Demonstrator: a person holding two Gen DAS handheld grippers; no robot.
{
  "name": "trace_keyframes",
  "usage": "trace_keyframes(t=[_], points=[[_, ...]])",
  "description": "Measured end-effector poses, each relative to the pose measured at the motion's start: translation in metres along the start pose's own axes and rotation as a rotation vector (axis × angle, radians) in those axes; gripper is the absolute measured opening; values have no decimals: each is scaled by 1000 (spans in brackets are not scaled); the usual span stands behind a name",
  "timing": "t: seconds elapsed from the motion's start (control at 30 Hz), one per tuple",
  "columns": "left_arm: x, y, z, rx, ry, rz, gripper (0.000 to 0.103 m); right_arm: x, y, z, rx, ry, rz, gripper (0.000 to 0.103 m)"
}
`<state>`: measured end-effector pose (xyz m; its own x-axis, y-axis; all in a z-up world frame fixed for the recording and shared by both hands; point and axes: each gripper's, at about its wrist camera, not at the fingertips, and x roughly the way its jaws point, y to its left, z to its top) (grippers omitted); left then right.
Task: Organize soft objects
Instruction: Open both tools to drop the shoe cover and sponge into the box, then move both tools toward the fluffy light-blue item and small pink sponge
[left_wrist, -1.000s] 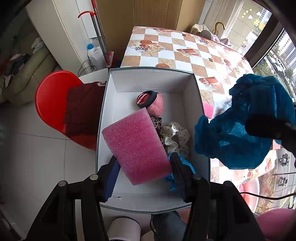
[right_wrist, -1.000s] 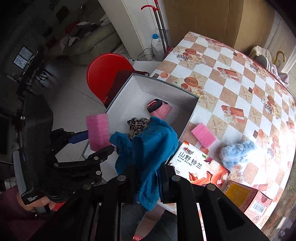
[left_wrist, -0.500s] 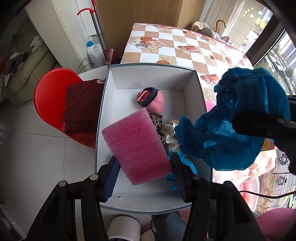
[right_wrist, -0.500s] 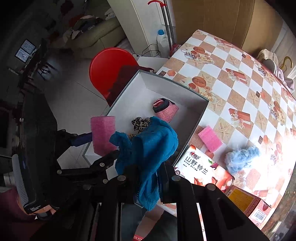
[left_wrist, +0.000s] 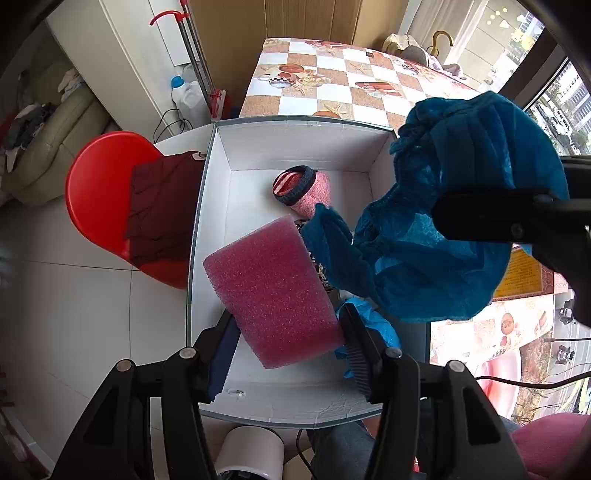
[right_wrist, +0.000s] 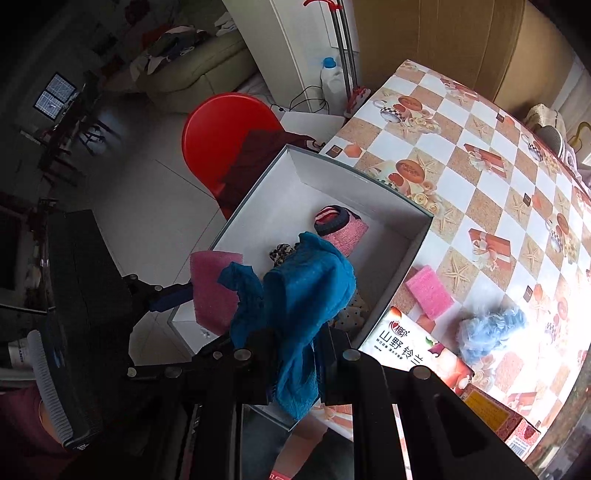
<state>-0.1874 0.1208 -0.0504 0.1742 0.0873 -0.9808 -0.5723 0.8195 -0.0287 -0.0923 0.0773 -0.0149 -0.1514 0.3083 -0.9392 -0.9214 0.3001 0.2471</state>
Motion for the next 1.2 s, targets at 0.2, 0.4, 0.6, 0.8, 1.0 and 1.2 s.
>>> trace_keyframes(t=[0.2, 0.4, 0.6, 0.8, 1.0, 1.2], points=[[2, 1, 2, -7, 5, 3, 59, 4, 0, 0, 1, 8, 6, 17], [3, 0, 3, -6, 7, 4, 59, 5, -1, 1, 0, 9, 5, 17], [5, -1, 3, -8, 10, 3, 59, 6, -1, 1, -3, 11, 4, 17], [5, -1, 2, -9, 2, -5, 61, 9, -2, 5, -6, 18, 11, 17], [5, 1, 1, -33, 2, -21, 81, 10, -9, 8, 21, 30, -6, 65], [-3, 10, 6, -87, -46, -43, 103, 4, -42, 8, 160, 61, 1, 102]])
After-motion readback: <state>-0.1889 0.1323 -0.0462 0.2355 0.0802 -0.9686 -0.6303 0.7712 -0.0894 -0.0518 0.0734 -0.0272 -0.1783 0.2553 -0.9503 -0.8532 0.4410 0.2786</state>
